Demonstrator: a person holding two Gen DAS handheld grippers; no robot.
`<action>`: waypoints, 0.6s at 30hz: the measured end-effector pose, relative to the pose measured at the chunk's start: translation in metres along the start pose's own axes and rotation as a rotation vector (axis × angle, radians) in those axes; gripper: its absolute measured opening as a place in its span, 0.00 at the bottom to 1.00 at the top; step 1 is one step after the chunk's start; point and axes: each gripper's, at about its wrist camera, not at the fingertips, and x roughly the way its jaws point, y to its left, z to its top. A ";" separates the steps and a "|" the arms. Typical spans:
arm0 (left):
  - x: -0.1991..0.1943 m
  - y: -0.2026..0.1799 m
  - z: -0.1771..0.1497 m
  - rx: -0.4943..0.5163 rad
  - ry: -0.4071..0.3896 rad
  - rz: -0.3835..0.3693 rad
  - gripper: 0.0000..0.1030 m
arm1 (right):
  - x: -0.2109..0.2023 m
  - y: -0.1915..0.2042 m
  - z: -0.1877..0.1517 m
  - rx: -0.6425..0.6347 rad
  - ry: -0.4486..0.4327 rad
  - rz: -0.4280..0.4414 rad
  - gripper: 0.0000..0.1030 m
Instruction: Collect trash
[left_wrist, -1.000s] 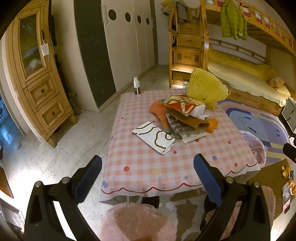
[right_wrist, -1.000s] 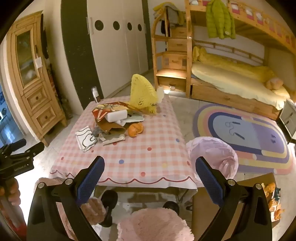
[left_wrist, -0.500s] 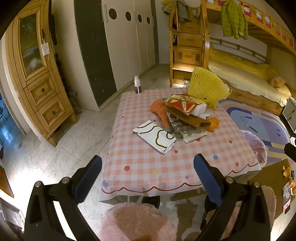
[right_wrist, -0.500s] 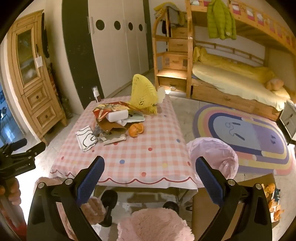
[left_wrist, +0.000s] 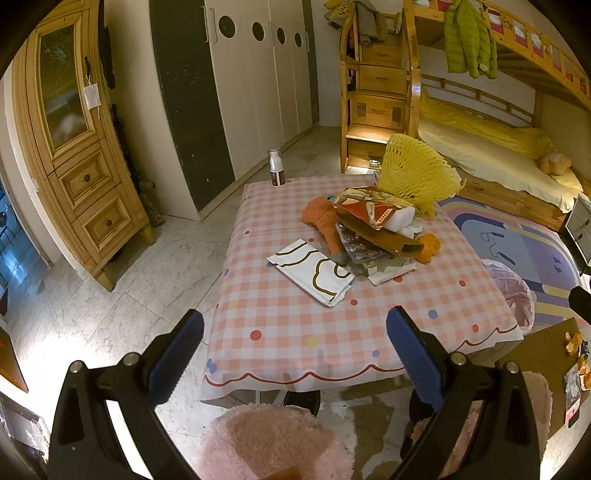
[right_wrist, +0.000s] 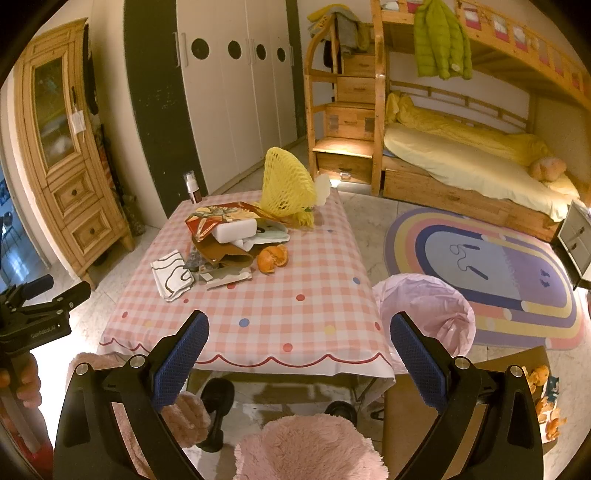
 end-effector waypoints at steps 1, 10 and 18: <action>0.000 0.001 -0.001 0.000 0.000 0.000 0.93 | 0.000 0.000 0.000 -0.001 0.001 0.000 0.95; 0.000 0.000 0.000 0.001 0.002 0.000 0.93 | 0.000 0.001 0.000 0.001 -0.001 -0.002 0.95; 0.000 0.000 0.001 0.001 0.003 0.000 0.93 | 0.000 0.000 0.000 -0.001 0.003 -0.002 0.95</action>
